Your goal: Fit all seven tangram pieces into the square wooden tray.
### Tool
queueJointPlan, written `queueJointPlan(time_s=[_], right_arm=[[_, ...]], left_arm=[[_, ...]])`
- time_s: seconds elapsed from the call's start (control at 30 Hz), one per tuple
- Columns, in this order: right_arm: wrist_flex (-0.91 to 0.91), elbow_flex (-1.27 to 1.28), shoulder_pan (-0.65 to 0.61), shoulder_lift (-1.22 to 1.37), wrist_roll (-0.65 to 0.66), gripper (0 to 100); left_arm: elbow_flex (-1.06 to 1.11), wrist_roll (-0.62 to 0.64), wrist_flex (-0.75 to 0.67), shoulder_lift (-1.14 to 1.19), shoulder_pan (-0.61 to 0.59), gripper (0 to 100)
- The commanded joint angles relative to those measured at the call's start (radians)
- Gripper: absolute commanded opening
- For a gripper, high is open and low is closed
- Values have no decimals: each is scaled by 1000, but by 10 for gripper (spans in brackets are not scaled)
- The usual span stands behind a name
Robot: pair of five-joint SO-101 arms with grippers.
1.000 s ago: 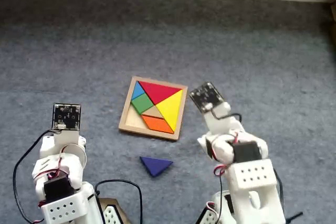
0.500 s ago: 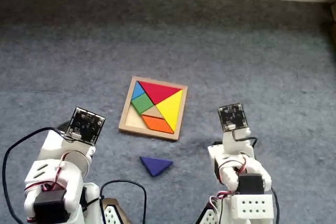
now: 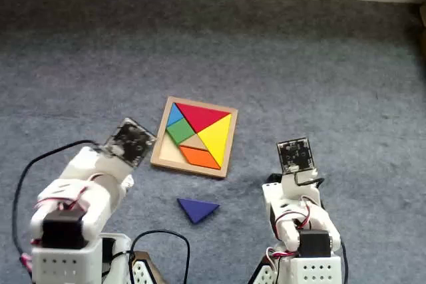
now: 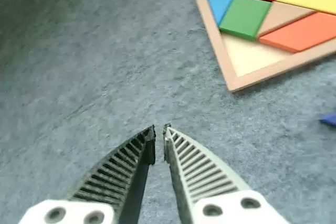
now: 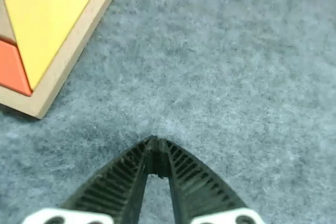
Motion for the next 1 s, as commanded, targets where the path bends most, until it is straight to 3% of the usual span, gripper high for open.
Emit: queueJointPlan(time_s=[0.0, 0.17, 0.43, 0.5, 0.8, 0.97], right_arm=[[-10, 117, 90, -8, -11, 10], [-10, 117, 180, -4, -11, 10], [-12, 117, 186, -2, -5, 10], [-12, 117, 186, -2, -5, 10], [-12, 117, 189, -2, -3, 10], [-12, 117, 189, -2, -3, 10]], left_arm=[[-33, -3, 14, 131, 222, 154], [7, -2, -8, 263, 415, 171], [15, 2, -132, 573, 656, 173], [15, 54, -176, 648, 702, 173], [15, 137, -404, 888, 768, 173], [-2, 153, -437, 978, 768, 173]])
